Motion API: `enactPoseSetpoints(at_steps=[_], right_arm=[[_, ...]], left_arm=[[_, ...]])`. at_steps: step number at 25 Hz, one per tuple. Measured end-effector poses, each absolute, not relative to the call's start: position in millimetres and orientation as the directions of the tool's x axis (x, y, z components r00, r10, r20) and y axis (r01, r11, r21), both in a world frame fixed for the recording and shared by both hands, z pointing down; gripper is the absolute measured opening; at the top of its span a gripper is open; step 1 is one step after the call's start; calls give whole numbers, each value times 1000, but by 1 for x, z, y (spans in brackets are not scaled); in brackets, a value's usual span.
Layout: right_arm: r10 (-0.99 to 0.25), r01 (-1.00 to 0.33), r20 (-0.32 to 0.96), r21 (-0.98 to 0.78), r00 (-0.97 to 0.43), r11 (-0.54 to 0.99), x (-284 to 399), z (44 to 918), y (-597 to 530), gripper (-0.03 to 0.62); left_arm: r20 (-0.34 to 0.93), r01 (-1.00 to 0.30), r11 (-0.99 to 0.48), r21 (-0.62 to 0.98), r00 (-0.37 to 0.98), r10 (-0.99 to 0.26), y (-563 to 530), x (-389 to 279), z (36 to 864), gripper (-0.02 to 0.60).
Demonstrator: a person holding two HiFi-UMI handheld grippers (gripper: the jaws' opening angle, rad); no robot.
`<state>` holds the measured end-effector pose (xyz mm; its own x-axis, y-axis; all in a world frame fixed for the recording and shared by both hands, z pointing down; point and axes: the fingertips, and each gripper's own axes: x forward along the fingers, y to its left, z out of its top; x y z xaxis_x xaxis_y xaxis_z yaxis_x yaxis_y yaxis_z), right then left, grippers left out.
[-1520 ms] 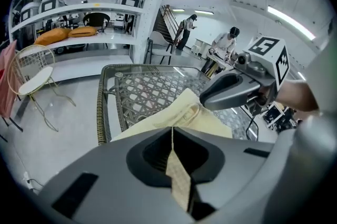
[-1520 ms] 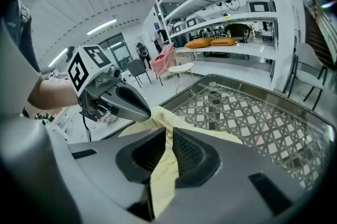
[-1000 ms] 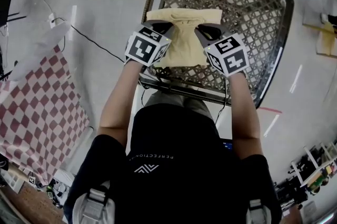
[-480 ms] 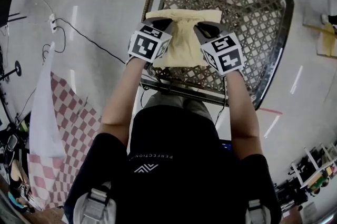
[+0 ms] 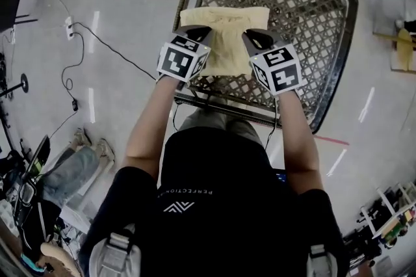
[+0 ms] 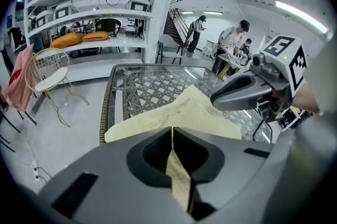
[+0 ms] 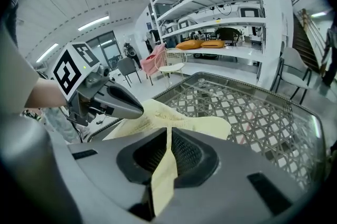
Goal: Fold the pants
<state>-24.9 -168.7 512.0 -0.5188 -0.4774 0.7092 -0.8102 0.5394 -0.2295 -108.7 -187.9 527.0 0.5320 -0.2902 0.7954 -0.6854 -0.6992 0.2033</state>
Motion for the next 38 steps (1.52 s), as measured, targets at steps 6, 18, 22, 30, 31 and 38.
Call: enactPoseSetpoints(at_steps=[6,18,22,30,31,38], right_arm=[[-557,-840,656,-242,-510,485,-23,482,-141,48],[-640,-869,593,-267,-488,416,-20,459,-82,46],[-668,-878,570,-284,-479,386,-22,455,-66,45],[-688,-880,549,-286,-474,378,-21,447,-25,44],[-692,-881,546,-284,-473,378,-21,444,-21,44],[-710,-894,543,-260,-447,364,-18,437,7,43]], left_arm=[[762,-711,-662,237,559,-328,-155,-107,502,17],[724,-723,-665,189,560,-403,-92,-103,476,17],[706,-718,-674,172,567,-424,-77,-103,468,17],[688,-711,-683,165,580,-437,-25,-96,456,17],[687,-711,-683,165,580,-438,-20,-97,455,17],[669,-717,-675,172,588,-454,4,-101,448,17]])
